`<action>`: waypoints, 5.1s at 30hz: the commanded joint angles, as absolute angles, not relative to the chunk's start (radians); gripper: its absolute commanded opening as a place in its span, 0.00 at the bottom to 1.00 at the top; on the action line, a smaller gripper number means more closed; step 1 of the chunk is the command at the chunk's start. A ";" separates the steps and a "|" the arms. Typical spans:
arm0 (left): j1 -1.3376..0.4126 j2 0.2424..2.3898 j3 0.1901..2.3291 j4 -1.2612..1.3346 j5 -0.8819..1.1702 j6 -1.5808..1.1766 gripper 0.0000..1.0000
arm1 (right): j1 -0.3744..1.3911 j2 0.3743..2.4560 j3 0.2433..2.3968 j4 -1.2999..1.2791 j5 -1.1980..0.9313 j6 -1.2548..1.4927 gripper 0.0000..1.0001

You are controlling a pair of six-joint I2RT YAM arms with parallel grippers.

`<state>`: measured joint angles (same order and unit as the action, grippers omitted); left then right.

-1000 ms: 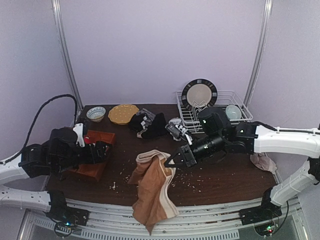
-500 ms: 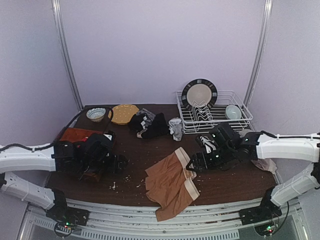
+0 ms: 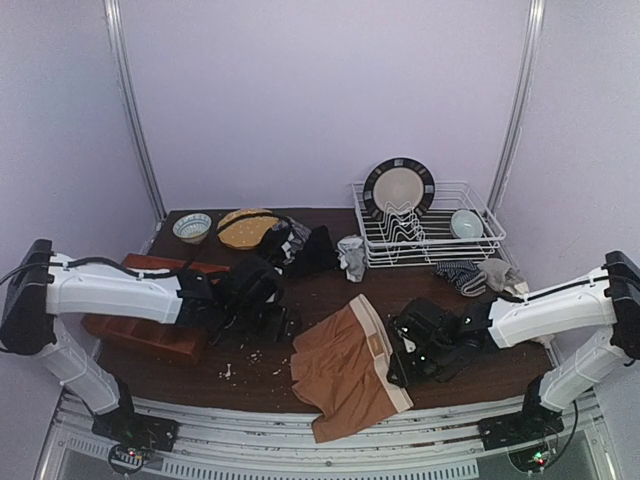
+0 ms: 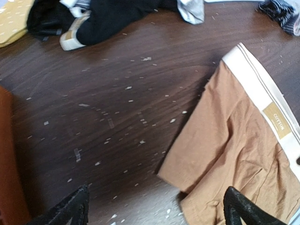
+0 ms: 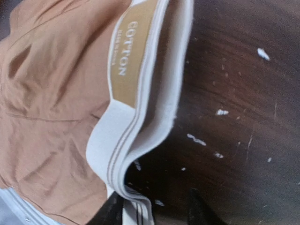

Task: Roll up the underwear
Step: Place the underwear at the center of the board, then rotate the underwear at the center of the board, then pick up the underwear from the center of the board.

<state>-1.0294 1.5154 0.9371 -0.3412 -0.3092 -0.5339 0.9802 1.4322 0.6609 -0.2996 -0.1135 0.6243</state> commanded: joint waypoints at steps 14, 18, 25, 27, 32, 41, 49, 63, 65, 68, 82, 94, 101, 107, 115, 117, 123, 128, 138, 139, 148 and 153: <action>-1.007 2.045 1.361 -0.159 0.004 -0.286 0.54 | 1.122 1.135 0.634 -0.452 0.097 0.691 0.52; -0.995 2.110 1.382 -0.155 -0.003 -0.298 0.25 | 1.213 1.243 0.657 -0.335 -0.006 0.655 0.39; -0.983 2.084 1.249 -0.181 -0.129 -0.424 0.00 | 1.221 1.486 0.700 -0.355 0.020 0.668 0.24; -0.982 2.042 1.185 -0.192 -0.166 -0.472 0.00 | 1.197 1.510 0.691 -0.379 0.055 0.674 0.24; -0.987 1.908 0.997 -0.205 -0.227 -0.612 0.00 | 1.063 1.484 0.627 -0.385 0.085 0.663 0.24; -1.114 1.667 0.873 -0.305 -0.315 -0.764 0.00 | 0.773 1.650 0.795 -0.353 0.040 0.470 0.28; -1.150 1.459 0.860 -0.441 -0.332 -0.798 0.76 | 0.808 1.534 0.943 -0.455 0.094 0.437 0.65; -1.146 1.734 0.909 -0.316 -0.248 -0.742 0.22 | 0.862 1.536 0.778 -0.391 0.117 0.543 0.42; -1.148 1.736 0.884 -0.307 -0.244 -0.770 0.06 | 0.821 1.584 0.790 -0.386 0.111 0.515 0.40; -1.164 1.726 0.832 -0.290 -0.243 -0.816 0.00 | 0.777 1.654 0.823 -0.382 0.103 0.486 0.39; -1.223 1.349 0.718 -0.459 -0.360 -0.908 0.65 | 0.857 1.615 1.070 -0.476 0.090 0.483 0.58; -1.223 1.175 0.558 -0.385 -0.354 -1.036 0.64 | 1.084 1.934 1.484 -0.423 -0.007 0.602 0.50; -1.224 1.175 0.518 -0.354 -0.336 -1.041 0.65 | 1.107 2.140 1.705 -0.549 0.105 0.636 0.58; -1.225 1.196 0.499 -0.305 -0.310 -1.037 0.65 | 1.115 2.275 1.851 -0.615 0.122 0.661 0.59; -1.229 1.186 0.478 -0.287 -0.289 -1.028 0.65 | 1.117 2.375 1.971 -0.669 0.102 0.681 0.27; -1.230 1.189 0.473 -0.266 -0.277 -1.017 0.65 | 1.115 2.361 1.961 -0.651 0.087 0.691 0.15; -1.232 1.265 0.498 -0.180 -0.217 -0.971 0.66 | 1.079 2.242 1.834 -0.519 0.022 0.748 0.00; -1.232 1.370 0.576 -0.148 -0.171 -0.912 0.68 | 1.039 2.095 1.644 -0.367 -0.015 0.827 0.00; -1.227 1.567 0.710 -0.114 -0.107 -0.845 0.69 | 0.995 1.991 1.482 -0.241 -0.067 0.876 0.00; -1.223 1.573 0.708 -0.108 -0.107 -0.848 0.67 | 0.993 1.990 1.479 -0.239 -0.070 0.875 0.00; -1.178 1.520 0.637 -0.029 -0.095 -0.858 0.44 | 0.987 1.990 1.475 -0.237 -0.085 0.860 0.00; -1.175 1.479 0.630 -0.121 -0.171 -0.894 0.54 | 0.987 2.003 1.490 -0.233 -0.108 0.860 0.00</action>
<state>-1.1805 1.5234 0.6415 -0.0788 -0.1120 -0.8627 0.9909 1.9991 1.4815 -0.2409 -0.0834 0.8646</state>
